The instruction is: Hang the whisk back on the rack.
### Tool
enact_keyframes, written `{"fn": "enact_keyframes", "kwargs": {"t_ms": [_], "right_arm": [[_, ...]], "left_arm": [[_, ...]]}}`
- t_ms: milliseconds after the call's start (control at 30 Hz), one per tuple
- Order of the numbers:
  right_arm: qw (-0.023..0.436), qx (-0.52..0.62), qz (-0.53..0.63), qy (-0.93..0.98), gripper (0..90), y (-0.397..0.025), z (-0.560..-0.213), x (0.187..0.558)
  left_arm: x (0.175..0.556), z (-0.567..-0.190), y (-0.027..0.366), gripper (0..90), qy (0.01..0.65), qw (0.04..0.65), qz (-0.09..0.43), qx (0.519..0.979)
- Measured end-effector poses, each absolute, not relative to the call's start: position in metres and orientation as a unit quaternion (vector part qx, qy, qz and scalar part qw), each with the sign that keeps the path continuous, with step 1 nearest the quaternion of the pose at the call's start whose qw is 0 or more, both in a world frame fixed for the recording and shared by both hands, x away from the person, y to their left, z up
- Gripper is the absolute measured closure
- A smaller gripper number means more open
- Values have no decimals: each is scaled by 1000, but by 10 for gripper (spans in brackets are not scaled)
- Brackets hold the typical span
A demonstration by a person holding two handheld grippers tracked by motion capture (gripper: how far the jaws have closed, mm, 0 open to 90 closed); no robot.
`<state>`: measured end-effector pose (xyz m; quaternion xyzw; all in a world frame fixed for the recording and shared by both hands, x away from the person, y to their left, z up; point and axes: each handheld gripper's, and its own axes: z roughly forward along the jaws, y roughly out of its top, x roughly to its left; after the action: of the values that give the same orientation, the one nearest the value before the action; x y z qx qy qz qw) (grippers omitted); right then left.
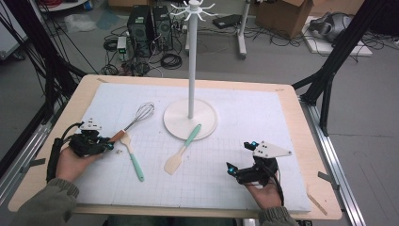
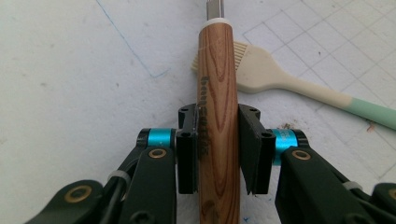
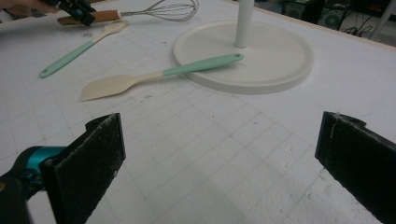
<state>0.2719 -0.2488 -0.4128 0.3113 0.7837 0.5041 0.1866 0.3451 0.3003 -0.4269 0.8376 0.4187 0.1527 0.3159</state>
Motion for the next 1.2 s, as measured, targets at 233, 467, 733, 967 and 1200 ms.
{"fn": "enact_keyframes", "kwargs": {"t_ms": [233,467,733,967,1200], "right_arm": [[187,312,503,784,3,-249,-413,272],[186,310,505,784,3,-249,-413,272],[187,309,507,782,3,-249,-412,272],[187,310,508,782,3,-249,-412,271],[187,310,508,782,3,-250,-412,271]], "left_arm": [[350,-428,303,700,431,317,116,837],[358,-426,296,599,441,315,108,833],[358,-428,292,690,428,295,131,844],[355,-428,290,702,416,293,148,848],[350,-424,292,706,407,306,163,845]]}}
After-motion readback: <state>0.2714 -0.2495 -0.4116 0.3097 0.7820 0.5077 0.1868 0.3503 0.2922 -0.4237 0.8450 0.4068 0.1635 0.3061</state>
